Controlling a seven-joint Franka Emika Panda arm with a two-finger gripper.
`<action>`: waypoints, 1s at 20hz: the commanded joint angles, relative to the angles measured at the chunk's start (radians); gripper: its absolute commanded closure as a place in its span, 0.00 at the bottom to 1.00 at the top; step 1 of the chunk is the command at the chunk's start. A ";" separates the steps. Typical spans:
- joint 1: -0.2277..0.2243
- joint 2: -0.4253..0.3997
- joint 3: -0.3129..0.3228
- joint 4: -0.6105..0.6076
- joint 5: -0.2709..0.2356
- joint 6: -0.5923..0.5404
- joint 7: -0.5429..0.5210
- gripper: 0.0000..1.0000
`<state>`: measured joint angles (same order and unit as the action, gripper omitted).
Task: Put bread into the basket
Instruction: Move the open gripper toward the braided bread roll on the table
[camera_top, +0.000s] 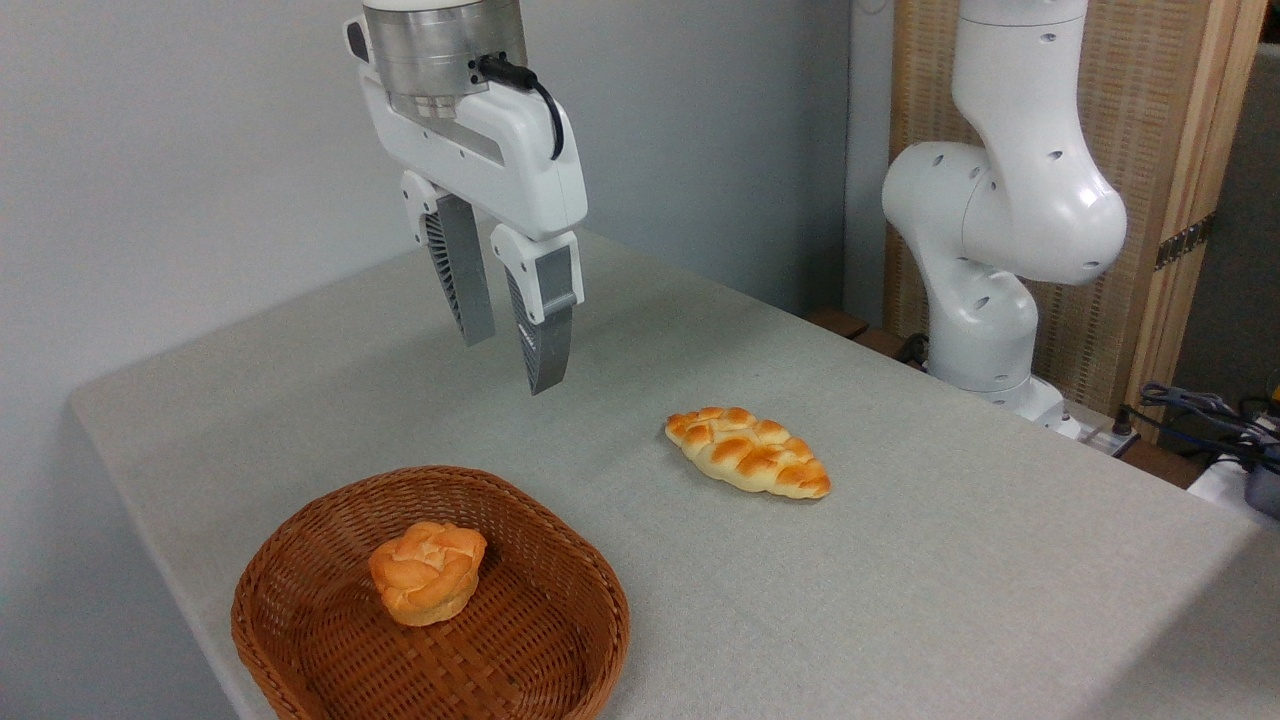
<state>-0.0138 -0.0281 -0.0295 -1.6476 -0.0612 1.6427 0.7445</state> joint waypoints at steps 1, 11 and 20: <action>0.003 -0.006 0.005 0.011 0.000 -0.026 -0.005 0.00; 0.002 -0.006 0.003 0.008 0.000 -0.026 -0.004 0.00; 0.035 -0.111 0.003 -0.119 -0.009 -0.026 0.368 0.00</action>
<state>-0.0024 -0.0517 -0.0292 -1.6700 -0.0612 1.6305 0.9258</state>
